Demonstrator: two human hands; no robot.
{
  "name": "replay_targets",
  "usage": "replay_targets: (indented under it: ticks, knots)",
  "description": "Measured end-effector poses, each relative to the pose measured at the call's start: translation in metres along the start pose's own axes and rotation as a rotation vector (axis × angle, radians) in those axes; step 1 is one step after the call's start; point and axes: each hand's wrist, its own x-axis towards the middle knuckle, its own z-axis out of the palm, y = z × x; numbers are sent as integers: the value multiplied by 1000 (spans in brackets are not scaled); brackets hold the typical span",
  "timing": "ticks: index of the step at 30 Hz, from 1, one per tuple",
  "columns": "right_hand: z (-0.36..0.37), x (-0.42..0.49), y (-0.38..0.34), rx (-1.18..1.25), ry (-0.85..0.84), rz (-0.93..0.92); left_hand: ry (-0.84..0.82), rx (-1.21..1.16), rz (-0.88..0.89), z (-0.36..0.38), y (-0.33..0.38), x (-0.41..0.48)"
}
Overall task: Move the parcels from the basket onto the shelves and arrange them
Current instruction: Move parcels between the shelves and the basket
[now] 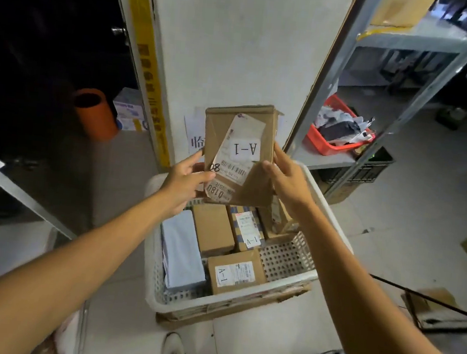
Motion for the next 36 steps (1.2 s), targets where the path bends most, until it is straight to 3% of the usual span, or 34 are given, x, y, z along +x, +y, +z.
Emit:
replay_targets:
  ticks: [5, 11, 29, 32, 36]
  knots:
    - [17, 8, 39, -30, 19, 133, -28, -59, -124, -3, -45, 13]
    - [41, 18, 91, 34, -59, 324, -11, 74, -189, -11, -83, 21]
    - [164, 114, 251, 120, -501, 473, 320, 404, -211, -53, -228, 57]
    - [191, 133, 273, 64, -514, 430, 350, 702, -223, -59, -250, 67]
    - [233, 124, 293, -68, -350, 400, 234, 1031, -245, -60, -279, 72]
